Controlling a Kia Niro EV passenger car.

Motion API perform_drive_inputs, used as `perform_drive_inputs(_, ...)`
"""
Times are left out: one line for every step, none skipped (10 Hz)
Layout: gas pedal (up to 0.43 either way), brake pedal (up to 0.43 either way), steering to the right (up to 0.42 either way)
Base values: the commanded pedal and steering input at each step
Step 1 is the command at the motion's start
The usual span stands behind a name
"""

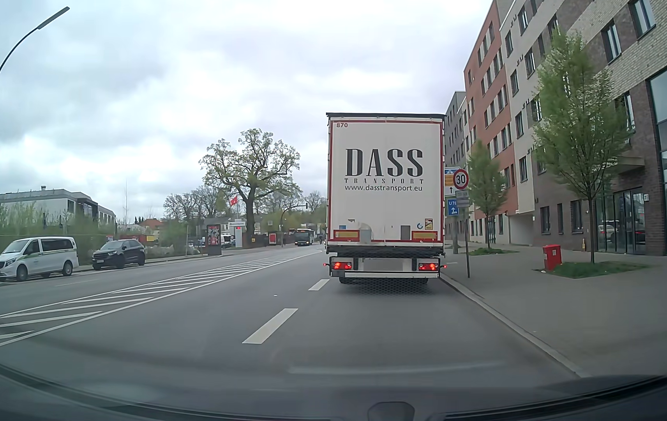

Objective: Follow the waypoints while adhering to traffic rules and regulations

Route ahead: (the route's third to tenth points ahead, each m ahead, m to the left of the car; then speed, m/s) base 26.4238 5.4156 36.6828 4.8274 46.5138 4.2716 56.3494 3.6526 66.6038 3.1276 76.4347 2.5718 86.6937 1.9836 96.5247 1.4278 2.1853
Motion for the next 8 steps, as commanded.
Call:
perform_drive_inputs(0.0,0.0,0.012)
perform_drive_inputs(0.0,0.006,0.013)
perform_drive_inputs(0.0,0.0,0.012)
perform_drive_inputs(0.0,0.006,0.013)
perform_drive_inputs(0.0,0.006,0.013)
perform_drive_inputs(0.0,0.0,0.012)
perform_drive_inputs(0.0,0.0,0.013)
perform_drive_inputs(0.0,0.0,0.012)
